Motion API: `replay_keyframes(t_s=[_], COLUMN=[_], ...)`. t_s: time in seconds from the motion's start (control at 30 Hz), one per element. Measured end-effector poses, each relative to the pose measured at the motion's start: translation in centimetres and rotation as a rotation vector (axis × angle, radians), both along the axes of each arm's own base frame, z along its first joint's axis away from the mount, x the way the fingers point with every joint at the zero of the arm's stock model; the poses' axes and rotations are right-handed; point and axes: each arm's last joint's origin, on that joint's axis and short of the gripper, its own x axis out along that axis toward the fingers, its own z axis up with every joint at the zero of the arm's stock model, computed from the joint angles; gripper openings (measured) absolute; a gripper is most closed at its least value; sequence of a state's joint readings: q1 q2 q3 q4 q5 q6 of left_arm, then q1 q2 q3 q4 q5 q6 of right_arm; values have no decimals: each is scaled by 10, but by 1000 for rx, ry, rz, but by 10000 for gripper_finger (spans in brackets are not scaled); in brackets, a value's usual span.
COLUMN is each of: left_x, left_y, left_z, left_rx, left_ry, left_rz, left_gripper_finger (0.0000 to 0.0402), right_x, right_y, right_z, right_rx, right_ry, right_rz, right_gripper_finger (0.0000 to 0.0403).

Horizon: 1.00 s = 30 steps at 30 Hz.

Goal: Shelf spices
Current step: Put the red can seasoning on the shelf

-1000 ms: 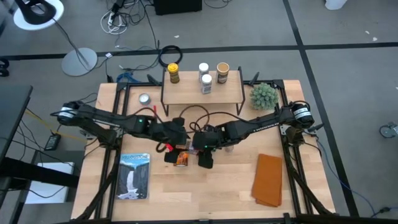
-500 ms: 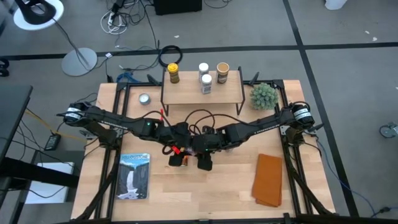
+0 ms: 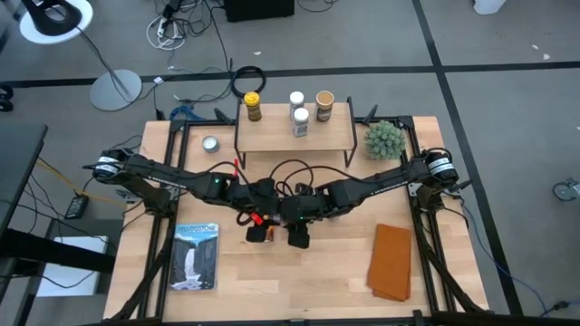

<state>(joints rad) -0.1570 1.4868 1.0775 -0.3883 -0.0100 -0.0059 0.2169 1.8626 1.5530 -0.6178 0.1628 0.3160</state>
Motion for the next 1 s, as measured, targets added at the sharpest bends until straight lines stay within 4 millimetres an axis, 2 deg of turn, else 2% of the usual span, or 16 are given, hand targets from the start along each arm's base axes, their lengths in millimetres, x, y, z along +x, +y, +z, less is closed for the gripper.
replay_keyframes(t_s=[0.17, 0.3, 0.43, 0.6, 0.7, 0.83, 1.0], left_x=[1, 2, -1, -1, -1, 0, 0], left_y=[0, 0, 0, 0, 1, 3, 12], left_z=[2, 4, -2, -1, -1, 1, 13], left_rx=[2, 13, 17, 17, 35, 72, 61], left_ry=[-16, -35, 9, 5, 2, -19, -135], left_rz=[-4, -5, -18, -16, -3, 4, 36], left_gripper_finger=[201, 201, 201, 201, 201, 201, 202], right_x=[-7, -17, -24, -29, -41, -60, -91], right_y=[-1, -3, -3, -4, -1, 18, 68], right_z=[7, 23, 37, 37, 37, 37, 39], right_rx=[17, 46, 60, 71, 85, 5, -217], right_ry=[21, -1, -42, -1, 77, 136, 41], right_rz=[-13, -45, -41, -70, -122, -193, -264], right_gripper_finger=[228, 242, 254, 260, 258, 250, 241])
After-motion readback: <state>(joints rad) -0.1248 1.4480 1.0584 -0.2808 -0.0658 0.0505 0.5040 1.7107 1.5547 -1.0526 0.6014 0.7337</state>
